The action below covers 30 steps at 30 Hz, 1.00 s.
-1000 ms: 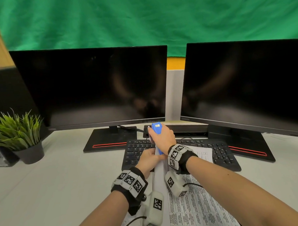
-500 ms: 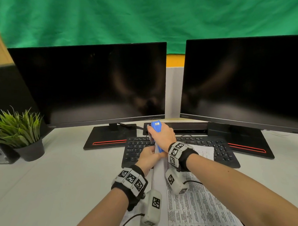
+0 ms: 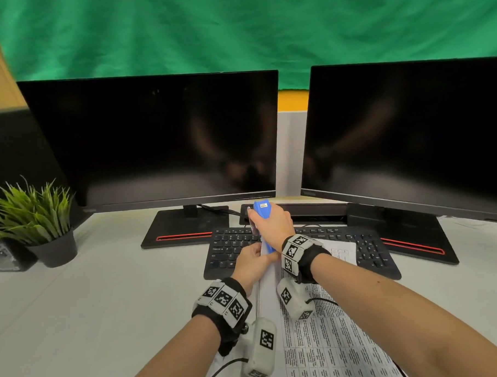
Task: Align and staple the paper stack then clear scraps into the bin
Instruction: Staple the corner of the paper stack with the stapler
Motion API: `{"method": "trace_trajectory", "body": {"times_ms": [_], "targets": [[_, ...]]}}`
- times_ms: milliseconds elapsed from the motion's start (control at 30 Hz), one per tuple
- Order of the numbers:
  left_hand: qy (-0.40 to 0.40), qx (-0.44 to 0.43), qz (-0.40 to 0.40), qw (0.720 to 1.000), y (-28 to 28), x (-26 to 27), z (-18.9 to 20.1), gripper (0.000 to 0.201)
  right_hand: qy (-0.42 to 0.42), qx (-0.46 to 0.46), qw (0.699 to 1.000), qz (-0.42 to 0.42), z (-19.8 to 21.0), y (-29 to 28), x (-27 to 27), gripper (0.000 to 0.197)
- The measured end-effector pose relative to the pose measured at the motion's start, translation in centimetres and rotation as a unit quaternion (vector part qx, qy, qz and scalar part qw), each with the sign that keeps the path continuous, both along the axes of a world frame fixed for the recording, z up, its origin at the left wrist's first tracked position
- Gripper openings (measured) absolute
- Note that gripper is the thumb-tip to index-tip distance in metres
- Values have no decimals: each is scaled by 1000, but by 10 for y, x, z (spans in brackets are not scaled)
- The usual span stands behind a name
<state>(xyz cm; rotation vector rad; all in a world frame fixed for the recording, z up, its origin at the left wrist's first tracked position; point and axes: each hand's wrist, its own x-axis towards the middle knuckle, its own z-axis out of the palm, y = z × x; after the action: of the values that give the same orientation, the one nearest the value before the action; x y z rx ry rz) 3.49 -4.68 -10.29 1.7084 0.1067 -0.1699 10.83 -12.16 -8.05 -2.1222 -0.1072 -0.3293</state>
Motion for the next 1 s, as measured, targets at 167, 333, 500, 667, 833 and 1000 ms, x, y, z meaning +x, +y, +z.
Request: {"method": "trace_trajectory", "body": {"times_ms": [167,333,500,667,833,1000], "targets": [[31,-2,-64,997,2,-4,6,29,2,-10,1000,-9,5,0,-3,31],[121,16,-45,991,4,-2,3,68,25,-17,999,-11,6,2,-2,38],[128,18,-8,992,-3,-1,2,43,22,8,1000,-15,15,-2,-8,31],[100,46,4,994,-2,1,0,31,1,248,967,-59,43,-12,-14,32],[99,20,8,995,21,0,14,34,38,478,872,-100,78,-73,-25,32],[90,-30,13,995,73,-12,44,32,48,435,894,-98,63,-175,-41,25]]}}
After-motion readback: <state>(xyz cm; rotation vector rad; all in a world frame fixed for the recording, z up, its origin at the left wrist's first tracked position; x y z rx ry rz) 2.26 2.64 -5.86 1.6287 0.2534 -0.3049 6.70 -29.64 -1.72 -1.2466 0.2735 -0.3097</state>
